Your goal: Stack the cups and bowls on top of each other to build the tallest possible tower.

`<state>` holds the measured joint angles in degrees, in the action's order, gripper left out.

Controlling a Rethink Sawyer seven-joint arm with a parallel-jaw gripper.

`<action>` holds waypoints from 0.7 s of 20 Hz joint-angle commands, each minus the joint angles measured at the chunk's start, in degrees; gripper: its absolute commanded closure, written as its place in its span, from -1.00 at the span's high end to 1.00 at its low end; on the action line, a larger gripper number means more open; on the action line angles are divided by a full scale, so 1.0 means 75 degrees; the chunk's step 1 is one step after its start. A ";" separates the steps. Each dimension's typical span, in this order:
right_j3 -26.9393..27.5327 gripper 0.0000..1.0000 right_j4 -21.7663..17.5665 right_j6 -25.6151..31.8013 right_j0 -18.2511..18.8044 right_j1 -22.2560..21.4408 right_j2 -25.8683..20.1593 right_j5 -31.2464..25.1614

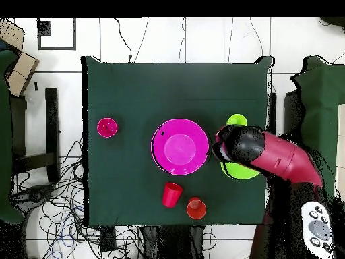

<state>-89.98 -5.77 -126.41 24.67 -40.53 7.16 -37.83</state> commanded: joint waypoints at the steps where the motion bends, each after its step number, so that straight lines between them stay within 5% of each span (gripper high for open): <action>1: 0.0549 -1.00 0.0302 -0.1267 -0.0412 0.0576 -0.0072 -0.0900; 14: 0.0877 -1.00 0.0748 -0.1451 -0.0892 0.0893 0.0335 -0.1025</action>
<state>-86.15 -1.80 -126.42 20.23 -37.44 11.20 -38.28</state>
